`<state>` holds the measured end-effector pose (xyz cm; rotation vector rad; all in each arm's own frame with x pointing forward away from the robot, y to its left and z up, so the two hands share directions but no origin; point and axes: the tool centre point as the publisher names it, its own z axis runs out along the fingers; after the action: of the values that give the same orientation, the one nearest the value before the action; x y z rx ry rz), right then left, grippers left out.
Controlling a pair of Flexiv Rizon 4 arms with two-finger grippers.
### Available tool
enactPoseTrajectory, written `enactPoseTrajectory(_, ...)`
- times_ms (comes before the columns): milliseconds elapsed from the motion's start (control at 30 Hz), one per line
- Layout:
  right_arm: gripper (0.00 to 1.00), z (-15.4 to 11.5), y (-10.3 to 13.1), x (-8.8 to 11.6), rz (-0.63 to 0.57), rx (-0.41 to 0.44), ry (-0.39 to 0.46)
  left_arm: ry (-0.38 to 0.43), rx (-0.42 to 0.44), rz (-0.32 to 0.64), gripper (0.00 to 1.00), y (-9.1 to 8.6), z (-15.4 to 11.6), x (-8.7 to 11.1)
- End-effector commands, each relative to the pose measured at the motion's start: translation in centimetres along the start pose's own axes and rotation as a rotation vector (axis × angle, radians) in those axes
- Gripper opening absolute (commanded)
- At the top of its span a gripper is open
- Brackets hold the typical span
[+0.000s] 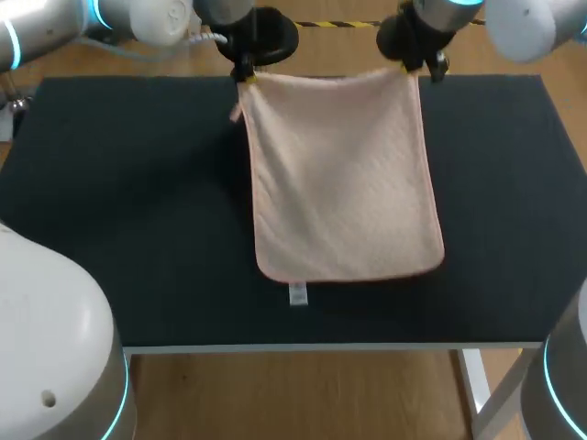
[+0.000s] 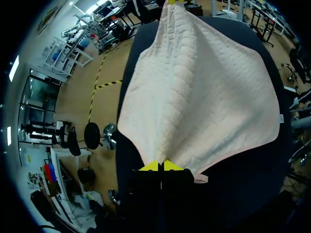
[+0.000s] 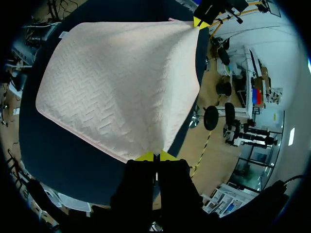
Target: Fold the towel
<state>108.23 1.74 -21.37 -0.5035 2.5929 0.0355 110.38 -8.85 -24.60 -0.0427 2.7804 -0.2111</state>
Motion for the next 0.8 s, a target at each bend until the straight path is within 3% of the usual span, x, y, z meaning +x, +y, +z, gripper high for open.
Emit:
enactPoseTrajectory(33,0.0,-4.2,0.4,-2.3,-0.034,-0.001,-0.041,-0.079,0.001,-0.017,0.0,1.1,-7.8,-1.5)
enactPoseTrajectory(400,0.0,-8.5,0.8,-9.8,-0.088,0.032,-0.218,-0.304,-0.026,-0.042,0.0,2.4,-14.8,-8.9)
enactPoseTrajectory(633,0.0,-12.6,0.7,-13.8,-0.112,0.091,-0.364,-0.405,-0.031,-0.015,0.0,2.4,-18.1,-11.7)
enactPoseTrajectory(800,0.0,-14.2,1.0,-15.3,-0.123,0.114,-0.414,-0.463,-0.032,-0.007,0.0,2.5,-20.1,-13.2)
